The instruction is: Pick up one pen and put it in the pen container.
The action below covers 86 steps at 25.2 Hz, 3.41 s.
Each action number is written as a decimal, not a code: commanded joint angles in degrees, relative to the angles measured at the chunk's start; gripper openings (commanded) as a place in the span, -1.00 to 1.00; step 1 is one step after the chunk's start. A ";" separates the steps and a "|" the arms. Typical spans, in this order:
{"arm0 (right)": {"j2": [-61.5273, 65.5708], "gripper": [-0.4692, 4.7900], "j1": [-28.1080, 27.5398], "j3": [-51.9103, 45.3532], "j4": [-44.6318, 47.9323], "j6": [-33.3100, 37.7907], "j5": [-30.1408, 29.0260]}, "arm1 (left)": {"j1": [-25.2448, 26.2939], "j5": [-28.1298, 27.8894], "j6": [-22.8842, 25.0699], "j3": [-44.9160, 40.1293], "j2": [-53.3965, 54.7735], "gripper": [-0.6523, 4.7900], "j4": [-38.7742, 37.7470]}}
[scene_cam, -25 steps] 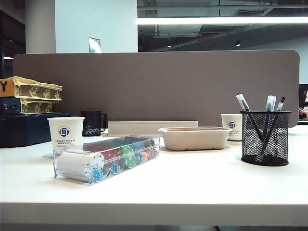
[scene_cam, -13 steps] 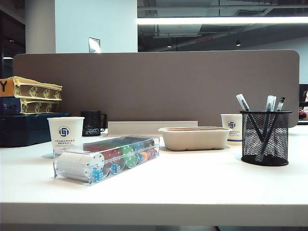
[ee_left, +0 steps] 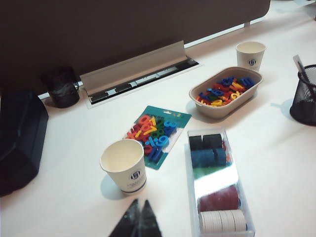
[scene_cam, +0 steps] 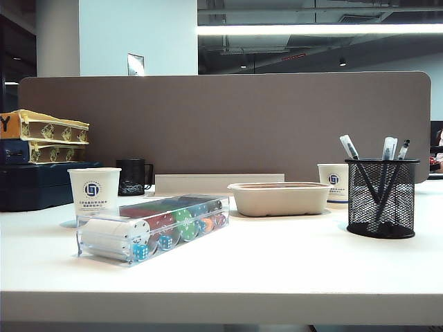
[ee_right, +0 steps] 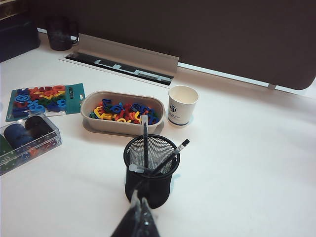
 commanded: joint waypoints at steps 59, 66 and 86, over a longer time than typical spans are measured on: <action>-17.57 -0.74 -0.07 -25.46 19.45 11.69 16.37 | 0.11 -14.10 -11.02 -24.92 -14.19 -0.78 20.72; -17.55 -0.74 -0.04 -32.09 32.22 7.04 13.55 | 0.11 -14.10 -11.26 -29.35 -14.19 -0.78 25.94; -17.57 -0.84 -0.02 -37.66 31.34 5.18 18.01 | 0.11 -20.57 -11.19 -35.39 -14.19 -0.78 30.97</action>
